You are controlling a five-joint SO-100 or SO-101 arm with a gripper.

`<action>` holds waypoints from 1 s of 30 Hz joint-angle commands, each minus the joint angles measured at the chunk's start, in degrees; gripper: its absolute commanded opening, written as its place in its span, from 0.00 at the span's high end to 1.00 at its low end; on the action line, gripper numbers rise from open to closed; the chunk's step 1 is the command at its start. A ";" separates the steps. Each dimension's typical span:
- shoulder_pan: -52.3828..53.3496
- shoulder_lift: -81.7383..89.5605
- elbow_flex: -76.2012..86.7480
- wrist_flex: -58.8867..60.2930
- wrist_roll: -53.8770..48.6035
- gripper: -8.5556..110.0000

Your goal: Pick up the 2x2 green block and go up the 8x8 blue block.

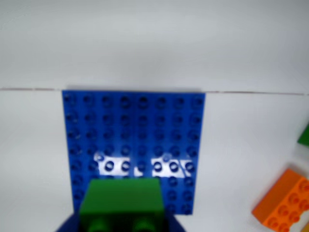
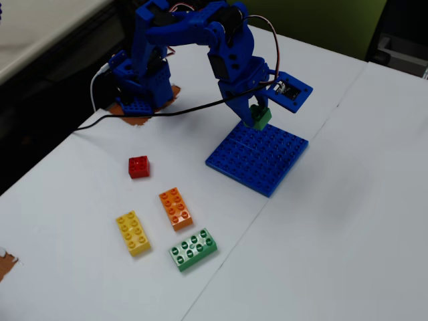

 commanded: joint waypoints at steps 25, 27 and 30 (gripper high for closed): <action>0.00 0.62 -1.49 1.85 -0.35 0.91; 0.00 0.70 -1.49 1.85 -0.35 0.91; -0.09 0.70 -1.49 1.76 -0.35 0.91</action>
